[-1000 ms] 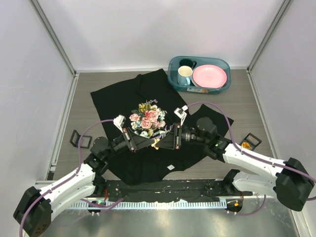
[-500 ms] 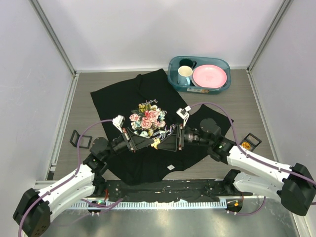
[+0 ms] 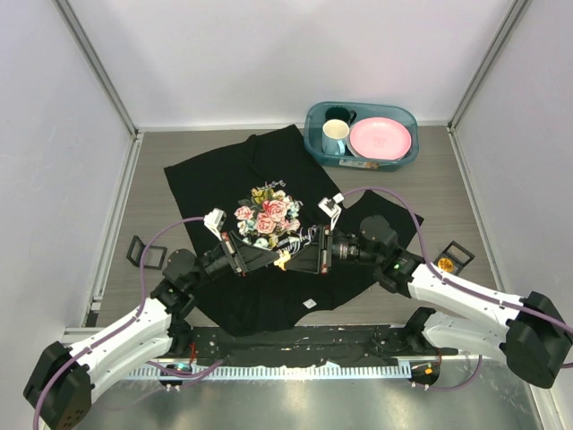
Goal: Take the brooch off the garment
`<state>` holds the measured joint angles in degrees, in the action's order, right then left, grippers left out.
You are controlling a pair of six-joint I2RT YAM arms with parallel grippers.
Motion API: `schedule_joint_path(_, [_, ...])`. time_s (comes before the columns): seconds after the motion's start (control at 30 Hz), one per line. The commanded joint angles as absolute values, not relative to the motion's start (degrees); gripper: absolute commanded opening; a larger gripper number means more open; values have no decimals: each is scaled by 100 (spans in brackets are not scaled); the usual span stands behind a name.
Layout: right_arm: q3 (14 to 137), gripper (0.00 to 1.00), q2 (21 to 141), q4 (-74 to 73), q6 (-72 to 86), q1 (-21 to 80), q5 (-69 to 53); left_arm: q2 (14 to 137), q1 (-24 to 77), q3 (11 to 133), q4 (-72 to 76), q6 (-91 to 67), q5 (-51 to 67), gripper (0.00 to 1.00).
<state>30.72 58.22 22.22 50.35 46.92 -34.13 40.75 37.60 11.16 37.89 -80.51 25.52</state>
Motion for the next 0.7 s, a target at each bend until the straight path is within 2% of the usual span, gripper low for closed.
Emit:
schedule_joint_path(0.0, [3138, 26, 5897, 2672, 5133, 4711, -3410, 4069, 3779, 1169, 4166, -8051, 2575, 0])
schedule_joint_path(0.3, [3155, 18, 6056, 2751, 5177, 4720, -3410, 4061, 3779, 1160, 4271, -8051, 2663, 0])
schedule_joint_path(0.67, [3182, 14, 6266, 2742, 5344, 4720, -3313, 4078, 3779, 1257, 4412, -7972, 2883, 0])
